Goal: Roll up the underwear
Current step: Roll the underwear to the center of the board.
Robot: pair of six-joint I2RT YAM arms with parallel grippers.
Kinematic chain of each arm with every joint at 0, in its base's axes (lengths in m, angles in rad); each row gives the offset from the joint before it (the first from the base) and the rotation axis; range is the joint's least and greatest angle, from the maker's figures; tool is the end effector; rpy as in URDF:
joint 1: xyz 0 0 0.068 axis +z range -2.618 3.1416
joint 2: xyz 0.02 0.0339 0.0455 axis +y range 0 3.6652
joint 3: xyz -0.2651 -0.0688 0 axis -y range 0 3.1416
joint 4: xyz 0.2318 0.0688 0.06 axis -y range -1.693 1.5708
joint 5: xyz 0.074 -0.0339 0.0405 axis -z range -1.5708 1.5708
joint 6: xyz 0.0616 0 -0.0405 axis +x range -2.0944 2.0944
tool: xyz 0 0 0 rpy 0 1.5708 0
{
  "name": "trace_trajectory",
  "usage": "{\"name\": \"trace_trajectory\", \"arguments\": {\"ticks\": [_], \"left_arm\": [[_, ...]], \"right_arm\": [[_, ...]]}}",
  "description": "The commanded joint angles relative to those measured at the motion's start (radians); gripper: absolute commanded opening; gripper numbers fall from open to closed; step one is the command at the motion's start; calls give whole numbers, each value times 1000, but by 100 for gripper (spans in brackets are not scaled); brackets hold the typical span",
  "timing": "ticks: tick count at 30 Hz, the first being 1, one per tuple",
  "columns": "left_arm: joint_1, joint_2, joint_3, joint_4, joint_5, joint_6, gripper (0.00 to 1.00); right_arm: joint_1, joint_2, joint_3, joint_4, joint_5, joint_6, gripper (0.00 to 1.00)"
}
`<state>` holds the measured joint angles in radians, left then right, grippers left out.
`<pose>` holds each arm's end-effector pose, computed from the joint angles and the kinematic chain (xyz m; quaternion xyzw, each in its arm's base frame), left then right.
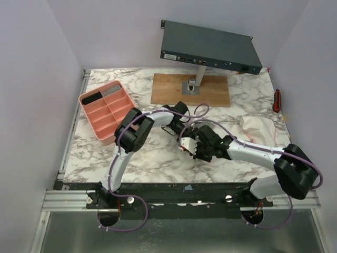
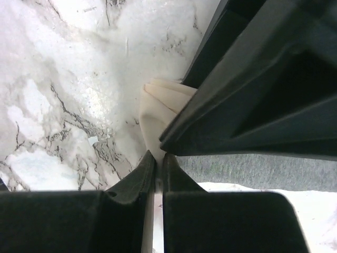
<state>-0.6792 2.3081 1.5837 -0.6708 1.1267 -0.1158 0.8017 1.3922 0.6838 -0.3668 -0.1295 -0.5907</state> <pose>0.2990 -0.3128 0.1022 -0.2791 -0.7960 0.5192 0.1376 0.1697 0.1868 0.1503 -0.6326 0.7321 0.0882 0.2368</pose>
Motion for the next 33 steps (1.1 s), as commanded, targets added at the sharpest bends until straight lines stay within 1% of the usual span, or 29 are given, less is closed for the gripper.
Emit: {"name": "trace_trajectory", "arguments": {"ticks": [1,3,7,10,13,16,19,26,33], "left_arm": [[59,-66,5,4,-50,46,55],[82,-87,-1,7,-50,48,59],[137,-127,-10,5,-50,54,64],[176,-163,-19,0,-48,64,65],[218,-201,-38,-1,-44,75,65],[249,-251,-69,7,-45,97,65],[257,-318,-122,31,-60,124,65],[257,-454,-246,114,-77,189,64],[248,-561,-360,204,-97,227,62]], "right_arm": [[-34,-15,15,-136,-94,23,1],[-49,-16,25,-148,-121,27,1],[-92,-28,43,-164,-178,27,1],[-146,-26,67,-180,-248,25,1],[-232,3,107,-218,-352,4,1],[-301,59,157,-256,-430,-24,1],[-349,136,210,-312,-508,-66,0],[-427,343,312,-470,-648,-189,1],[-478,522,409,-600,-742,-290,1]]}}
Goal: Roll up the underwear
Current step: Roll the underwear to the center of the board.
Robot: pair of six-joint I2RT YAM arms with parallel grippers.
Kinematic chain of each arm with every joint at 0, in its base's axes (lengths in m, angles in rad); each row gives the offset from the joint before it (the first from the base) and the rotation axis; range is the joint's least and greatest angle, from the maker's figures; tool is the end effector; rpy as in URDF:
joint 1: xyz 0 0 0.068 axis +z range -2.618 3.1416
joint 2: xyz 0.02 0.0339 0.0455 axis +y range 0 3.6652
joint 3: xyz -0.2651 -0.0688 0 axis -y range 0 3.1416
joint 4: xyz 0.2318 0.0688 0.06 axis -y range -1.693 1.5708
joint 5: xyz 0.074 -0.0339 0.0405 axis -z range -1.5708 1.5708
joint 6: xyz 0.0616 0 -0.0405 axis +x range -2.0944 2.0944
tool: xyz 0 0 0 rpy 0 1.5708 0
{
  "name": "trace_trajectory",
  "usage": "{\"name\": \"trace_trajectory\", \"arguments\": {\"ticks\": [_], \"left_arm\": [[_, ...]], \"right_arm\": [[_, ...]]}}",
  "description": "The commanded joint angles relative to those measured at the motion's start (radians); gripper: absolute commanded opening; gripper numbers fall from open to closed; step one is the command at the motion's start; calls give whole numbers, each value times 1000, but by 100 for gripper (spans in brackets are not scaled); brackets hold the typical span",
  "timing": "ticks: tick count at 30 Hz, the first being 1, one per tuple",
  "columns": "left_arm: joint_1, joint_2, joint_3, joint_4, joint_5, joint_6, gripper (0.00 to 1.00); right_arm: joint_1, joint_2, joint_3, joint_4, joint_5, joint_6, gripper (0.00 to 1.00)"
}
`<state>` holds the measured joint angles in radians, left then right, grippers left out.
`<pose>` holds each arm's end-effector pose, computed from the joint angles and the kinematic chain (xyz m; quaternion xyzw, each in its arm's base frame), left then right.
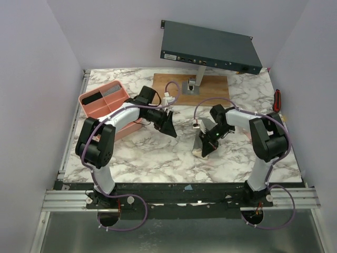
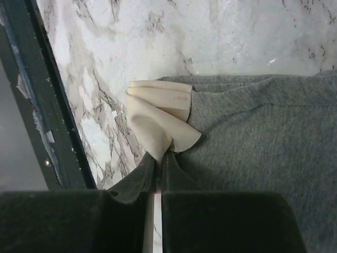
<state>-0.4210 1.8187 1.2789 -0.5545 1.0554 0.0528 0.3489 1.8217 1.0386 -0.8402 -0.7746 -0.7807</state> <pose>0.3090 -0.1971 0.2101 0.3126 0.7882 -0.5184 0.1109 0.2543 0.1383 0.1314 -0.4871 0.7872 0.3740 0.0571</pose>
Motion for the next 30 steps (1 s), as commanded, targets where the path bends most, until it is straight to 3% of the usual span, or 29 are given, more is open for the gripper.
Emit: {"name": "trace_trajectory", "arguments": {"ticks": [1,8,15,24,30], "left_arm": [[-16,-86,-70,107,-34,61,62],[-124,-161,-164,191,-164,126,62],[-308,-164,-169,215,-311,203,63],[-484,-68,-94,214,-441,248,63],[-541,5,-42,222,-512,277,63]], "right_arm": [[-30,113,71,-144,-107,-110,1],[-57,293,178,-349,-160,-256,3],[-59,373,200,-426,-157,-317,3],[-58,380,192,-420,-146,-316,3],[-58,369,183,-390,-131,-291,4]]}}
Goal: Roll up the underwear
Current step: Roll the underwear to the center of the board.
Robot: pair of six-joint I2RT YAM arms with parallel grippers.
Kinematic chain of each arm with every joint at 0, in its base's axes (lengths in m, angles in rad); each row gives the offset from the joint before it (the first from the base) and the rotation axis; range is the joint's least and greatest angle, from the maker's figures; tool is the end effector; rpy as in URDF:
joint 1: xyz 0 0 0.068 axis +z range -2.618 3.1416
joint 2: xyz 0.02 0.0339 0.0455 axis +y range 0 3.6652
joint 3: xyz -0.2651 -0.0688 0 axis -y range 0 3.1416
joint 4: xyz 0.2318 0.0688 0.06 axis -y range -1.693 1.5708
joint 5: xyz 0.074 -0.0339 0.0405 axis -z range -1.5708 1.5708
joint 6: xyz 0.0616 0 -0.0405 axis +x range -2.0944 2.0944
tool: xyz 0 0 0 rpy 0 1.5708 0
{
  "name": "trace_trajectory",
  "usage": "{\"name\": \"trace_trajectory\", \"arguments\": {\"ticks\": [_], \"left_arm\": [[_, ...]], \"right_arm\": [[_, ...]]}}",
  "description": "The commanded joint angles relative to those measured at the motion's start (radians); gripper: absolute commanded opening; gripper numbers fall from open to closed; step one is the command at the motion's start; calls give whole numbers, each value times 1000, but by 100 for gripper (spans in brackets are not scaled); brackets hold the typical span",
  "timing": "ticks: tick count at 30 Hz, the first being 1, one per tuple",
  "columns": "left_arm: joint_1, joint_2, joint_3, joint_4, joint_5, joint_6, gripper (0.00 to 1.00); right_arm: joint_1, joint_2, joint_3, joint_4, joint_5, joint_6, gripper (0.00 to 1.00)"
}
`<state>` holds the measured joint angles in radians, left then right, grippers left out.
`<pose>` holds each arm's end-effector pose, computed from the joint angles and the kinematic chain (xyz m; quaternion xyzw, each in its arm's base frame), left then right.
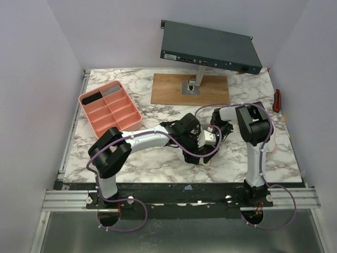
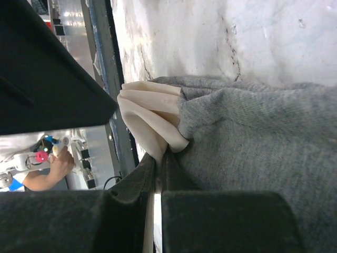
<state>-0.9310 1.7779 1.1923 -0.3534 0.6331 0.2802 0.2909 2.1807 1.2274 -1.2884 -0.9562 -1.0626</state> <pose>0.1940 -0.3217 0.1950 0.5937 0.6876 -0.3747 0.1851 0.2604 0.1305 0.0908 0.4070 -0.7485 -0.5125 0.1073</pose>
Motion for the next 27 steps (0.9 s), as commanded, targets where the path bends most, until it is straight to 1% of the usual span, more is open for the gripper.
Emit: {"name": "trace_trajectory", "arguments": {"ticks": [1,12,15,18,22,24,27], "left_arm": [[-35,58,52,23,-91,57,63],[-60,165,96,45,-148,65,63],[-62,168,88,46,-147,65,59],[-66,168,74,51,-137,62,52],[-78,188,79,42,-112,53,36],[-79,200,84,36,-92,43,30],[-80,211,80,29,-68,34,25]], "right_arm": [[1,9,-7,60,52,-7,4],[0,1,-19,80,66,10,4],[0,1,-19,81,68,12,4],[0,2,-17,82,68,15,4],[0,0,-14,84,70,20,4],[1,-5,-13,87,68,24,4],[0,-14,-12,89,70,30,4]]}}
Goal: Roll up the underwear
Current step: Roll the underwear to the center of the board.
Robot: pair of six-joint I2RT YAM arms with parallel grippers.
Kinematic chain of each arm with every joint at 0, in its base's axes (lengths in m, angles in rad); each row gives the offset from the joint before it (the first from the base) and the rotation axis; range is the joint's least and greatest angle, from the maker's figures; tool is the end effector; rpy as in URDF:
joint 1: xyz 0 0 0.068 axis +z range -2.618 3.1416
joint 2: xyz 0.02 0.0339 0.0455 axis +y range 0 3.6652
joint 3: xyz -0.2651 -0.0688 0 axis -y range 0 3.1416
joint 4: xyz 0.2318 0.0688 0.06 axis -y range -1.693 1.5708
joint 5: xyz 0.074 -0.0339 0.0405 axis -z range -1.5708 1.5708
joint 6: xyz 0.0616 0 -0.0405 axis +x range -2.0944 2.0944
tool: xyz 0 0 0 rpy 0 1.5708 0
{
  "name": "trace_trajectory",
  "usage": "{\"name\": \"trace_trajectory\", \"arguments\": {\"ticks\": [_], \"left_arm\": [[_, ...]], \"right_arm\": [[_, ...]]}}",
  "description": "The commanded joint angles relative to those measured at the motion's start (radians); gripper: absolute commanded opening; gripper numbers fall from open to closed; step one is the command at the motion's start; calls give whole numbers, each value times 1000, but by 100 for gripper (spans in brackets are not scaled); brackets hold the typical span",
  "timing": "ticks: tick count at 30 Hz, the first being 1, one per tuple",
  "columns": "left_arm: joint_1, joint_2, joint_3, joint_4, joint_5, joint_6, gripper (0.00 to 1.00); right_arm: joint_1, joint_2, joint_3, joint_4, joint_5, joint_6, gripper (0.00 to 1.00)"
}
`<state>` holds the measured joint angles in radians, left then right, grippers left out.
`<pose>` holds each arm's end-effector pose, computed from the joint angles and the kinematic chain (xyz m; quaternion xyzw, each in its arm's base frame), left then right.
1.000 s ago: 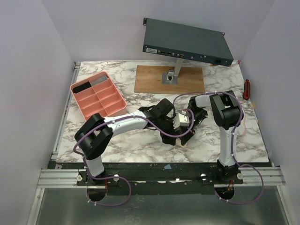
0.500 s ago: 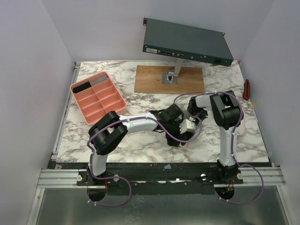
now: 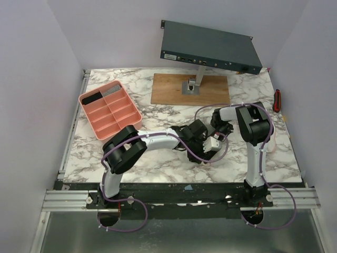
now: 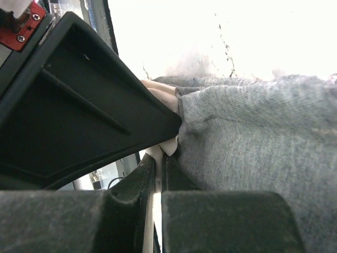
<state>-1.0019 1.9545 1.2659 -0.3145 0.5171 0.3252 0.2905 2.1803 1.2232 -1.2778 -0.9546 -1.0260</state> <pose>0.1925 -0.3576 0.1508 0.6280 0.6870 -0.3214 0.1739 0.2603 0.1303 0.0896 0.3952 -0.7559 -0.5093 0.1141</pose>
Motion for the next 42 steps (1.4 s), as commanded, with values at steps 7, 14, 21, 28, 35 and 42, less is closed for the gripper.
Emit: {"name": "trace_trajectory", "arguments": {"ticks": [7,14,21,28,35,42], "left_arm": [[-5,52,11,-43,96,-21,0],[24,81,33,-100,186,-34,0],[40,84,26,-104,209,-35,0],[56,93,32,-106,236,-52,0],[85,101,33,-98,274,-75,0],[123,141,74,-115,335,-132,0]], "right_arm": [[1,-37,-18,96,83,20,9],[-2,-115,-34,142,121,91,32],[-22,-166,-24,148,153,138,41],[-72,-230,-22,115,173,137,42],[-153,-316,-70,108,187,129,42],[-236,-440,-174,216,239,195,43]]}}
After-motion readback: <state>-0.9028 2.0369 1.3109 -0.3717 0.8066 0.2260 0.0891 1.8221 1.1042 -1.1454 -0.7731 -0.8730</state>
